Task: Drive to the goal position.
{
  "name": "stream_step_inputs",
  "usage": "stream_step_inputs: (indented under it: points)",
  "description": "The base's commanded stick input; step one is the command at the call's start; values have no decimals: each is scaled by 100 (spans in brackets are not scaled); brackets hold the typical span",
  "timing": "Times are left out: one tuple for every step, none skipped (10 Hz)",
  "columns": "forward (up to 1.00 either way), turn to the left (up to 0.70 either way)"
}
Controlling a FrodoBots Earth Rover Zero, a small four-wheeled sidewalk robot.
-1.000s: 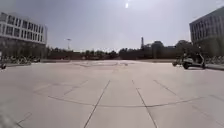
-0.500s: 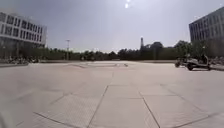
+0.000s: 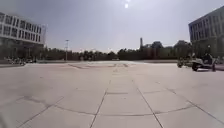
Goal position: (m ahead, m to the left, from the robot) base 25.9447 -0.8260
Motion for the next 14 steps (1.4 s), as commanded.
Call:
stream_step_inputs:
  points:
    - [100, 0]
    - [100, 0]
    - [100, 0]
    - [100, 0]
    - [100, 0]
    - [100, 0]
    - [100, 0]
    - [100, 0]
    - [100, 0]
    - [100, 0]
    - [100, 0]
    - [100, 0]
    - [100, 0]
    - [100, 0]
